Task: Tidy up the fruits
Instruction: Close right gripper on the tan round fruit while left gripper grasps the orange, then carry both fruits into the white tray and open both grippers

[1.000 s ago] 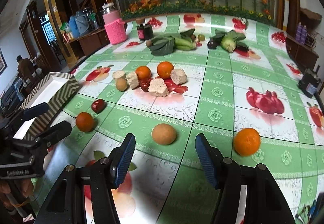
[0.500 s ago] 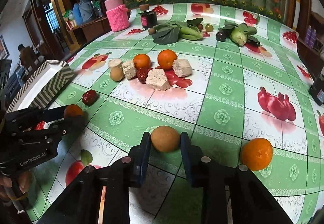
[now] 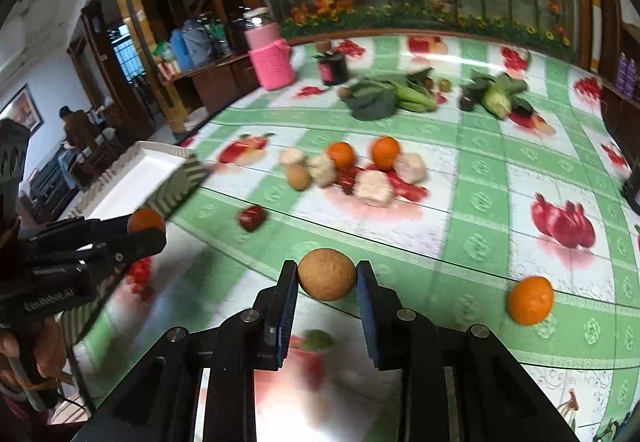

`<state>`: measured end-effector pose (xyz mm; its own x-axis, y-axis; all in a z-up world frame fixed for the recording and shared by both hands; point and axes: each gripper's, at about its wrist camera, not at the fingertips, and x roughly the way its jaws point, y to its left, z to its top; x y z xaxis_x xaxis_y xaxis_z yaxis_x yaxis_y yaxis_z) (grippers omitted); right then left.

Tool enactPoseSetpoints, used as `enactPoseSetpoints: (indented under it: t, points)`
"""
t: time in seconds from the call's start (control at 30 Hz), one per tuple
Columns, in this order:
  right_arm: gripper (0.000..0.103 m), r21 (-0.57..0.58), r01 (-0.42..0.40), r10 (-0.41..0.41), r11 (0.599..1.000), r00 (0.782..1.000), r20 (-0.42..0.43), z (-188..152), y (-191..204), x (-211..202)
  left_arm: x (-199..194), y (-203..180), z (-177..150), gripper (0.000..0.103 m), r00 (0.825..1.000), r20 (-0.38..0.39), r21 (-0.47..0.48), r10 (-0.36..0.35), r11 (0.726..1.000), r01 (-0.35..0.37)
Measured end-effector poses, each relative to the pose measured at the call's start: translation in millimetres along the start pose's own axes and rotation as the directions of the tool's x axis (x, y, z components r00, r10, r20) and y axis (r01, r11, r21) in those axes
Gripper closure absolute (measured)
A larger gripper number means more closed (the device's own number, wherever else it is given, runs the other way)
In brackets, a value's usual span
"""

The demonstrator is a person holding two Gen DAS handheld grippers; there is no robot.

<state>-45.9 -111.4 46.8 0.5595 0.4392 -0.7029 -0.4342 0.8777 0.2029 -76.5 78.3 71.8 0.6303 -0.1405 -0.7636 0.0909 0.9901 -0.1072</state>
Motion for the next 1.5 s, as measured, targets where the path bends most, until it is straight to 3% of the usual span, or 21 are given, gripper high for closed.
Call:
enactPoseSetpoints:
  t: [0.1,0.2,0.43,0.8,1.2,1.5]
  points:
    - [0.074,-0.018,-0.056,0.056,0.998,0.998,0.004,7,21,0,-23,19,3,0.067,1.000,0.013,-0.004,0.020,1.000,-0.020]
    - [0.074,-0.047,-0.098,0.099,0.994,0.995,0.006,16,43,5,-44,47,7,0.067,0.995,0.040,-0.013,0.087,0.996,-0.087]
    - [0.074,-0.145,-0.178,0.177,0.973,0.984,-0.017,45,105,36,-51,111,3,0.067,0.976,0.031,-0.091,0.214,0.973,-0.211]
    - [0.074,-0.268,-0.244,0.219,0.932,0.968,-0.119,82,175,101,-20,158,-3,0.067,0.972,-0.062,-0.167,0.227,0.958,-0.235]
    - [0.074,-0.317,-0.264,0.200,0.911,0.955,-0.220,85,199,151,0,180,-6,0.067,0.965,-0.131,-0.196,0.229,0.948,-0.251]
    - [0.074,-0.351,-0.255,0.174,0.901,0.954,-0.246,83,208,163,10,185,-10,0.067,0.958,-0.159,-0.201,0.238,0.942,-0.267]
